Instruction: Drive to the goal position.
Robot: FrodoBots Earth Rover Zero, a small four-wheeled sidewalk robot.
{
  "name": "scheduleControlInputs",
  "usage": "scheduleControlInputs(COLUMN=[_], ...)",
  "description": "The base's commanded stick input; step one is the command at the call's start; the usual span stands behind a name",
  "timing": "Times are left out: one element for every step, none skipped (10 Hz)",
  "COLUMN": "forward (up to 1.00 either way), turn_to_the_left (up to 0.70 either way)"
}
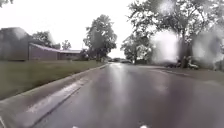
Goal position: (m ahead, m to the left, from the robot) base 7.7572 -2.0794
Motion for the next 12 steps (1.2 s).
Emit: scheduleControlInputs(forward=[0.50, 0.50, 0.50, 0.50, 0.50, 0.50, 0.50, 0.50, 0.50, 0.50, 0.50, 0.50], turn_to_the_left=[0.00, 0.00, 0.00, 0.00, 0.00, 0.00, 0.00, 0.00, 0.00, 0.00, 0.00, 0.00])
